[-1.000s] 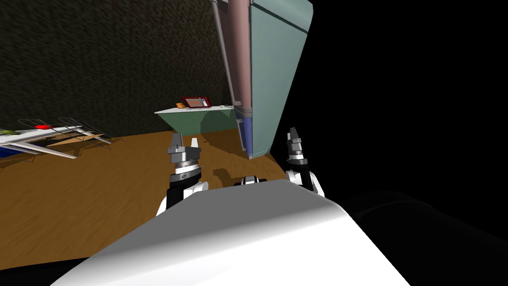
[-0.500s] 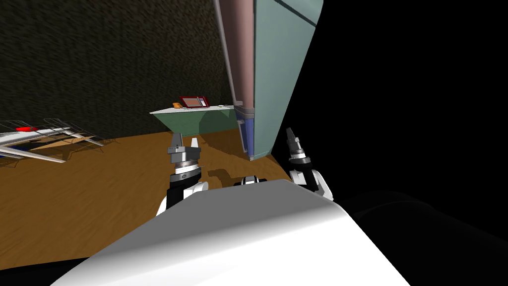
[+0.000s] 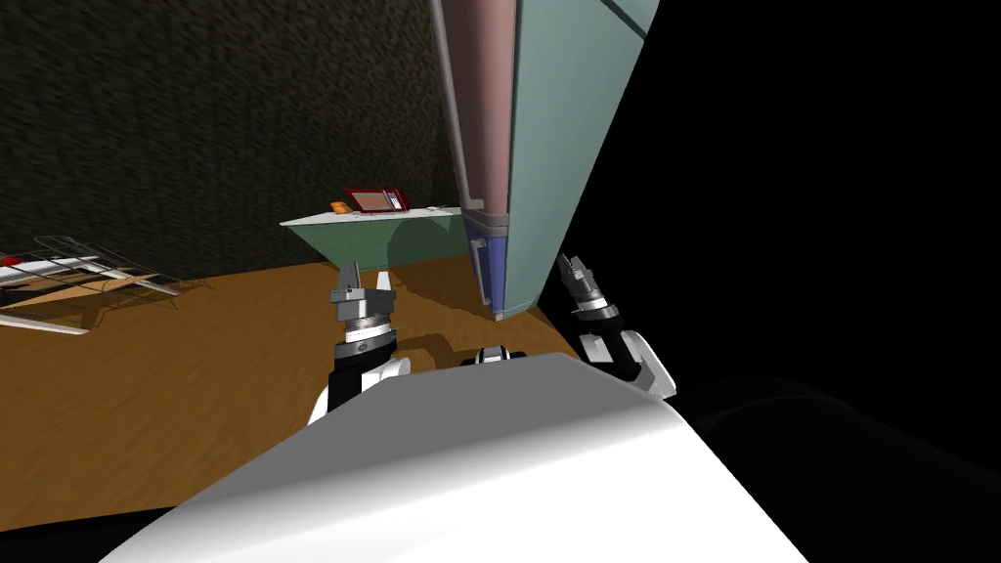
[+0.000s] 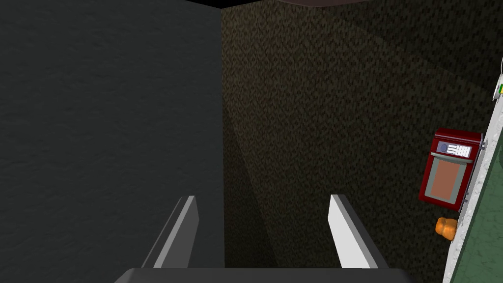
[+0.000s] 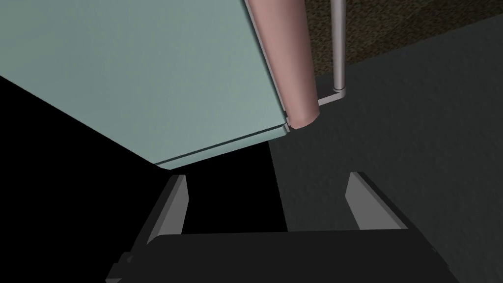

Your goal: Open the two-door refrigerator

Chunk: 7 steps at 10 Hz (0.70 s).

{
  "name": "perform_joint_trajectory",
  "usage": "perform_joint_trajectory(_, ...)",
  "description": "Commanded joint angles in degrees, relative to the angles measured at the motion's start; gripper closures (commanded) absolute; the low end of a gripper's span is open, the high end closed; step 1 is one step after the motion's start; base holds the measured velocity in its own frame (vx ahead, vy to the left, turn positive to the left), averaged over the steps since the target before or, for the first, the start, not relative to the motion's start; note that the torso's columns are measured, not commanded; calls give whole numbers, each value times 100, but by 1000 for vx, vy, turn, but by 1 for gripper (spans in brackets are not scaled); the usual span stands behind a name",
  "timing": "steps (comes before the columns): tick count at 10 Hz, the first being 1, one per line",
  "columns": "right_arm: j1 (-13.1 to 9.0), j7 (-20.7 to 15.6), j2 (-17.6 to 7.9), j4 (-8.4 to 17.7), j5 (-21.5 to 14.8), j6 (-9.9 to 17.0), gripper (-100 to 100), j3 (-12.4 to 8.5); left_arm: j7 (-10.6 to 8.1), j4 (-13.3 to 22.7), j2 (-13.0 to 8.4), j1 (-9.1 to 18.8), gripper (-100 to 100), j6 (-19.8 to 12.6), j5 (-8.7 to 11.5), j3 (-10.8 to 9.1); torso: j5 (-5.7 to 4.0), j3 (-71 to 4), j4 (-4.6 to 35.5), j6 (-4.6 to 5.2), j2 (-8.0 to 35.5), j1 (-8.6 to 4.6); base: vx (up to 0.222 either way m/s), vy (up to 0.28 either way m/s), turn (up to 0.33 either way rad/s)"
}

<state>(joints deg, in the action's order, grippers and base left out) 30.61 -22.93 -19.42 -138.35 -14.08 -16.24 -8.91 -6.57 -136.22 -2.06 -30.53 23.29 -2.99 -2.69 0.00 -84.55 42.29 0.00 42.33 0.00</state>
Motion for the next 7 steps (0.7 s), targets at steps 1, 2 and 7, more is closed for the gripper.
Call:
perform_joint_trajectory(1, 11, -425, -415, -72, -294, 262, -100, -165, 0, 0, 0, 0, 0, 0, 0, 0, 3, -2, -1, 0, -5, 11, 147, 147, -57)
perform_joint_trajectory(2, 17, -588, -584, -91, -410, 362, -100, -232, 0, 0, 0, 0, 0, 0, 0, 0, 3, -2, -1, 0, -3, 7, 166, 113, -59)
perform_joint_trajectory(7, 56, -1409, -1449, -91, -1026, 883, -100, -584, 0, 0, 0, 0, 0, 0, 0, 0, 1, 2, 1, 0, 3, 0, 175, 143, -57)
